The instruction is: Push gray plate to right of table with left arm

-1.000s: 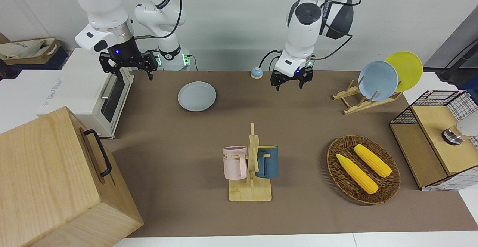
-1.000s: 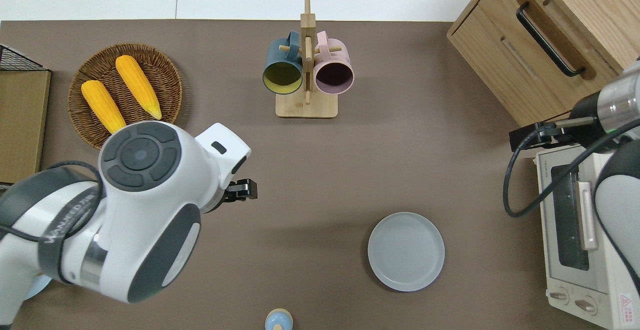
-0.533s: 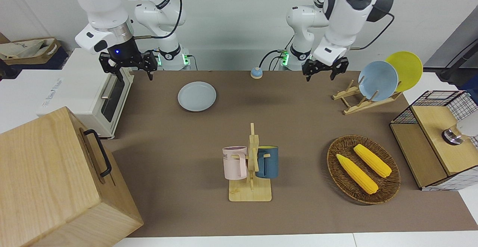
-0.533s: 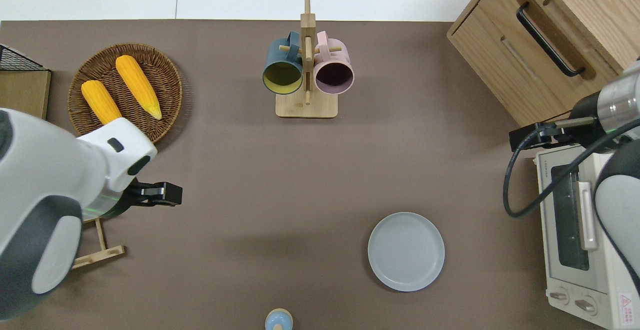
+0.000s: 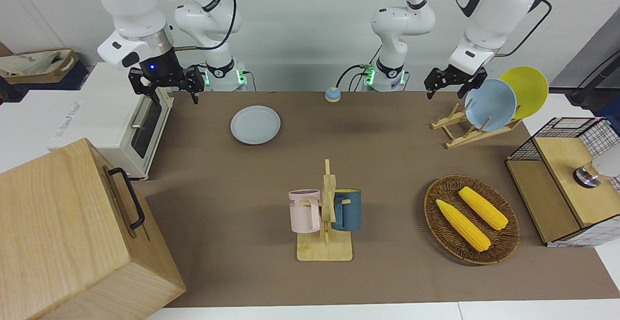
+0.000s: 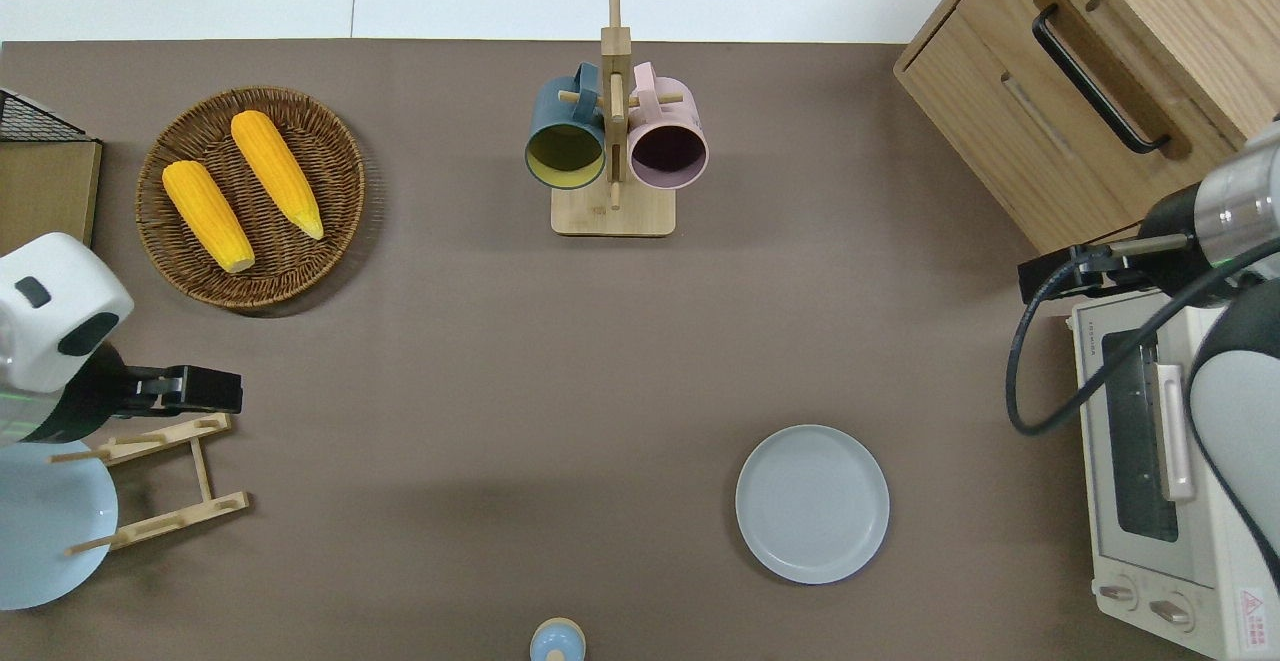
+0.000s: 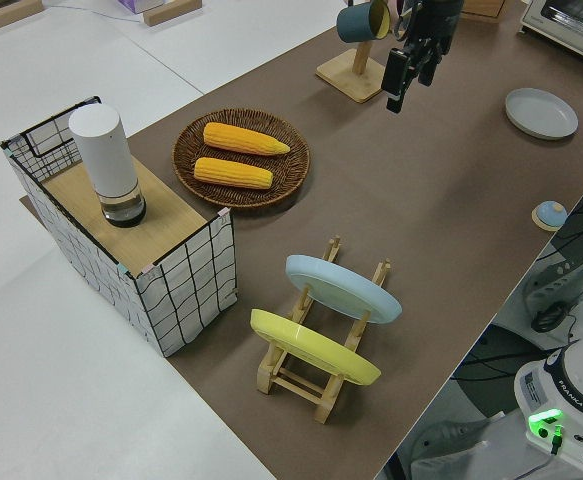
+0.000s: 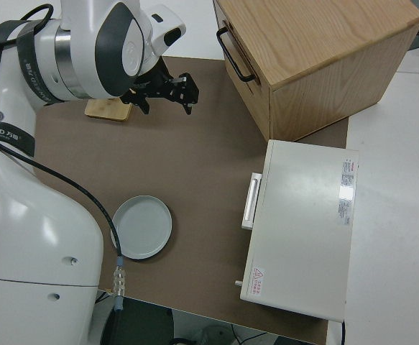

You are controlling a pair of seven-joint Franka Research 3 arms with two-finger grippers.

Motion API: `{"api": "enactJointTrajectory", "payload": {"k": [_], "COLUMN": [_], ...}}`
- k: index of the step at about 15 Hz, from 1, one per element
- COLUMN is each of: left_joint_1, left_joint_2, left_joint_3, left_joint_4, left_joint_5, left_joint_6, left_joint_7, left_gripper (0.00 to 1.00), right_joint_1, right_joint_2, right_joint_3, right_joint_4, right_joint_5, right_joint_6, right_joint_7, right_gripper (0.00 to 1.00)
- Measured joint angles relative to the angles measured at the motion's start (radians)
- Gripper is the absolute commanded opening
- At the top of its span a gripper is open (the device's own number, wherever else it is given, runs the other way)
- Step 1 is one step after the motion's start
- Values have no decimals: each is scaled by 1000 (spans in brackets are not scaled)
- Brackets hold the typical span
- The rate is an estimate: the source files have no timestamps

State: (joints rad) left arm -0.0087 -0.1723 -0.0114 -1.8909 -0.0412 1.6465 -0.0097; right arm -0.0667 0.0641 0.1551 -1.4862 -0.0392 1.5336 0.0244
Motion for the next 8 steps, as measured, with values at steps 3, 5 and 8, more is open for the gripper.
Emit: {"api": "enactJointTrajectory", "payload": {"k": [3,5,8], "left_joint_1": [0,0,-1], "left_joint_2": [-16,-20,-22], "left_joint_3": [44,36,28], "left_joint_4": [1,4,23], "left_joint_5": [-14,-17,-19], "left_joint_6": [1,4,6], "left_joint_7": [39,39,39], "left_gripper": [998,998,998], "right_joint_1": [0,0,0], "right_joint_2": [0,0,0], "right_joint_3": [0,0,0], "right_joint_4": [0,0,0], "right_joint_5": [0,0,0], "right_joint_6": [0,0,0], "right_joint_7": [0,0,0], "right_gripper": [983,983,983]}}
